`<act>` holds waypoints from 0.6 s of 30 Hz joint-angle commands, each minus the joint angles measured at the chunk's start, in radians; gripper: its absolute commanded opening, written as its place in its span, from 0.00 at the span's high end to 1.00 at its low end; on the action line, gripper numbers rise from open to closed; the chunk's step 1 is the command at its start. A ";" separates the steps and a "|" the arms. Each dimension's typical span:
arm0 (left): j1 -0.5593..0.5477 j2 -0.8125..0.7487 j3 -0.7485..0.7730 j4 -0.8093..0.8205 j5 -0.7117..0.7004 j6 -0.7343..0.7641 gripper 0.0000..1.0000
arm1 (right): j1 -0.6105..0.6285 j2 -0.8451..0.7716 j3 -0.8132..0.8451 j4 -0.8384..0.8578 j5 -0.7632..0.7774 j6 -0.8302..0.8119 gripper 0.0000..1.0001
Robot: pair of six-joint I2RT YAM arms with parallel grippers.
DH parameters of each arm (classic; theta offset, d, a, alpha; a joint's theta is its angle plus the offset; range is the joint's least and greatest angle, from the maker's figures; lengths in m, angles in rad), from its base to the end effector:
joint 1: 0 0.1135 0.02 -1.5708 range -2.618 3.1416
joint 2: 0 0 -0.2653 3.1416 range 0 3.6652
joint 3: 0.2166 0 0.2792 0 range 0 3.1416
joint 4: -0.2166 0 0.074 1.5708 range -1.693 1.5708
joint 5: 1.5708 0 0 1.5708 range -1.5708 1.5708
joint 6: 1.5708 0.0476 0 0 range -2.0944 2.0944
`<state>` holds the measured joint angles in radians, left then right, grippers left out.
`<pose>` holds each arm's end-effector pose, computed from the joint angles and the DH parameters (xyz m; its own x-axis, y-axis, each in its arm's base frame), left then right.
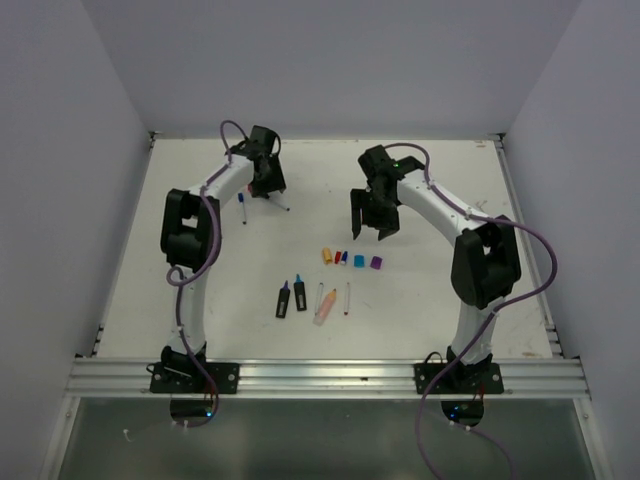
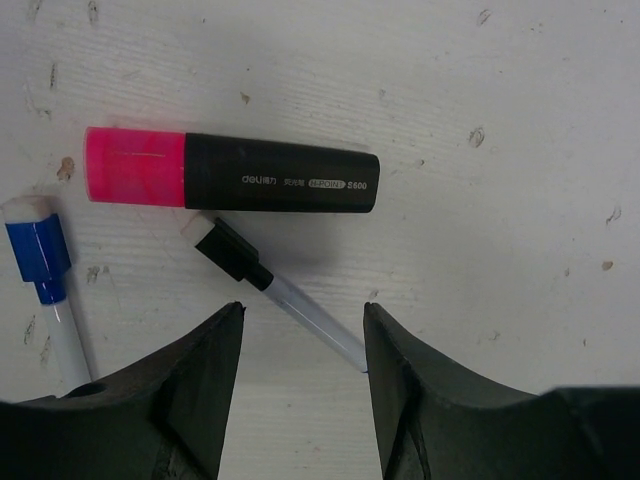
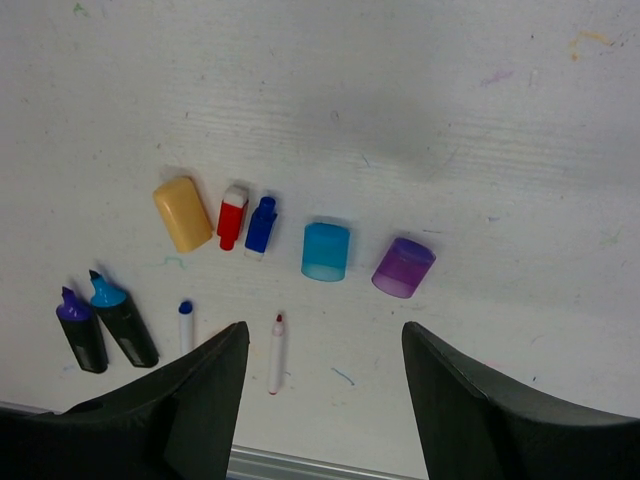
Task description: Open the pen caps
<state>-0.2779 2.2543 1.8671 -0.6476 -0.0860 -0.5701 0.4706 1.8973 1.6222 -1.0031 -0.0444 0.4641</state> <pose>0.5057 -0.1400 0.1674 -0.8208 -0.3250 -0.4698 -0.2516 0.9440 -0.2135 0.3724 0.1918 0.2321 -0.9710 0.0078 -0.2389 -0.0332 0.9854 0.1671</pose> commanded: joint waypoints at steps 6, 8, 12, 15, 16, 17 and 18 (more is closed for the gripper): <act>0.003 0.013 0.027 -0.026 -0.075 -0.043 0.45 | 0.000 -0.001 -0.019 0.011 -0.018 0.004 0.33; 0.002 0.021 0.035 -0.030 -0.086 -0.045 0.45 | 0.000 -0.001 -0.015 0.011 -0.018 0.002 0.33; 0.006 0.051 0.060 -0.046 -0.109 -0.045 0.46 | 0.000 -0.006 -0.013 0.008 -0.015 -0.002 0.33; 0.019 0.062 0.061 -0.038 -0.119 -0.050 0.48 | 0.000 -0.006 -0.013 0.001 -0.020 -0.004 0.33; 0.023 0.065 0.063 -0.034 -0.118 -0.050 0.49 | 0.000 -0.004 -0.010 0.000 -0.022 -0.004 0.33; 0.031 0.074 0.072 -0.035 -0.116 -0.051 0.50 | 0.000 -0.004 -0.010 0.000 -0.022 -0.004 0.33; 0.034 0.080 0.079 -0.038 -0.121 -0.051 0.51 | 0.000 -0.009 -0.010 0.000 -0.022 -0.004 0.33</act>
<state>-0.2710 2.3104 1.8923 -0.6762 -0.1715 -0.5941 0.4706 1.8973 1.6073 -0.9993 -0.0448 0.4637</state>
